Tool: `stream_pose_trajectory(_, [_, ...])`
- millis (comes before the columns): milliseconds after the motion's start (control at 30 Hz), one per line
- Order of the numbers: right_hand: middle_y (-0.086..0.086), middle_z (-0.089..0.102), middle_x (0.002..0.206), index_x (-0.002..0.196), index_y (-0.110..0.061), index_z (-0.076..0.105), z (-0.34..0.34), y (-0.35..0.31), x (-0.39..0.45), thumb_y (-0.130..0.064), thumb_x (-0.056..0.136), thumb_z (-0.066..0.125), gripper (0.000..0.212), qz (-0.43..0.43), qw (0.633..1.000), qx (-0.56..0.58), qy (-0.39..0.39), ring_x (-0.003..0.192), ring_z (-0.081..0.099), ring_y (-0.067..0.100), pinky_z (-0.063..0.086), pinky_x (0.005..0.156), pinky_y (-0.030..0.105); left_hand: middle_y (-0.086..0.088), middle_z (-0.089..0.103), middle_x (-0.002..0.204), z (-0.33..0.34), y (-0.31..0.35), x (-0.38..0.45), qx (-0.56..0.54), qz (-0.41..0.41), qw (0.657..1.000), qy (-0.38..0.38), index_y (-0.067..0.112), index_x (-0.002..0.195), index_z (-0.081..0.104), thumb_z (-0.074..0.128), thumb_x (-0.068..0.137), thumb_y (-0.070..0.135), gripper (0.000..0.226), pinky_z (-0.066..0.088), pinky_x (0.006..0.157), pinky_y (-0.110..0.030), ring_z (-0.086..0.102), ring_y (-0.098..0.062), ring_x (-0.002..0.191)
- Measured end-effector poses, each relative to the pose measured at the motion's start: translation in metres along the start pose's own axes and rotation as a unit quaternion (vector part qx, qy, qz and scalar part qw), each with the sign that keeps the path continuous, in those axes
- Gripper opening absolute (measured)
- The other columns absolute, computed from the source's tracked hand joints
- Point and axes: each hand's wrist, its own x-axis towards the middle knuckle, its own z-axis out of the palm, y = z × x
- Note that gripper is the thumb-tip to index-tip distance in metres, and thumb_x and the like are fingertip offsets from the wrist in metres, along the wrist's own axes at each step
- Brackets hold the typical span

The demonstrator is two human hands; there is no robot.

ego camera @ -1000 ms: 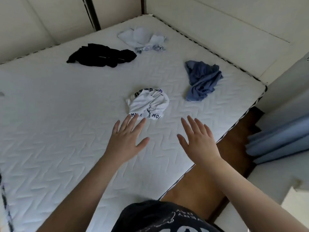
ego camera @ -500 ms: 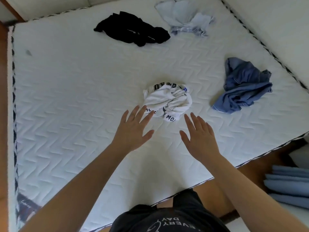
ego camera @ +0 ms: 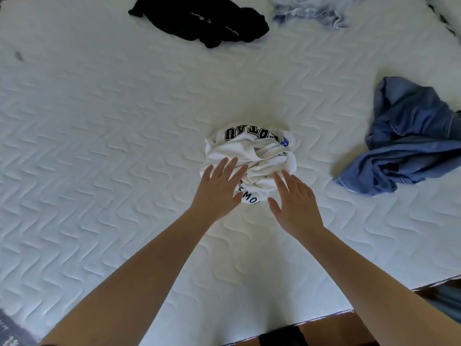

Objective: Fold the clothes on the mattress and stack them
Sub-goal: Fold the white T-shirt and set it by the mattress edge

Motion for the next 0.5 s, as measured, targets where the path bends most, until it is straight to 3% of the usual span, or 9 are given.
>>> stream_pose_trajectory(233, [0.005, 0.012, 0.163, 0.156, -0.024, 0.010, 0.054, 0.026, 0.069, -0.042, 0.100, 0.043, 0.068, -0.020, 0.997, -0.006, -0.079, 0.148, 0.019, 0.024, 0.022, 0.118, 0.040, -0.005, 0.000, 0.164, 0.069, -0.016, 0.068, 0.001, -0.046, 0.991, -0.122, 0.028, 0.156, 0.008, 0.047, 0.098, 0.042, 0.072, 0.013, 0.120, -0.047, 0.003, -0.026, 0.150])
stream_pose_trajectory(367, [0.003, 0.007, 0.164, 0.156, -0.024, 0.005, 0.075, 0.021, 0.105, -0.043, 0.097, 0.048, 0.076, -0.003, 0.997, 0.023, -0.074, 0.149, 0.015, 0.025, 0.021, 0.118, 0.044, -0.009, -0.006, 0.163, 0.096, -0.035, 0.091, -0.002, -0.109, 0.989, -0.101, 0.030, 0.155, -0.005, 0.059, 0.092, 0.040, 0.091, 0.025, 0.115, -0.052, 0.004, -0.029, 0.150])
stream_pose_trajectory(433, [0.002, 0.006, 0.164, 0.156, -0.025, 0.002, 0.084, 0.020, 0.121, -0.047, 0.095, 0.052, 0.082, 0.014, 0.996, 0.046, -0.075, 0.149, 0.015, 0.026, 0.020, 0.119, 0.047, -0.010, -0.002, 0.163, 0.105, -0.042, 0.103, 0.007, -0.125, 0.987, -0.101, 0.031, 0.155, -0.007, 0.063, 0.090, 0.040, 0.096, 0.033, 0.109, -0.053, 0.012, -0.031, 0.148])
stream_pose_trajectory(500, [0.003, 0.013, 0.162, 0.156, -0.026, 0.003, 0.095, 0.020, 0.133, -0.051, 0.093, 0.053, 0.084, 0.022, 0.993, 0.048, -0.103, 0.145, 0.024, 0.027, 0.022, 0.116, 0.051, -0.010, 0.020, 0.157, 0.115, -0.043, 0.111, -0.017, -0.136, 0.984, -0.110, 0.030, 0.154, 0.005, 0.061, 0.092, 0.029, 0.084, 0.046, 0.093, -0.049, 0.039, -0.033, 0.135])
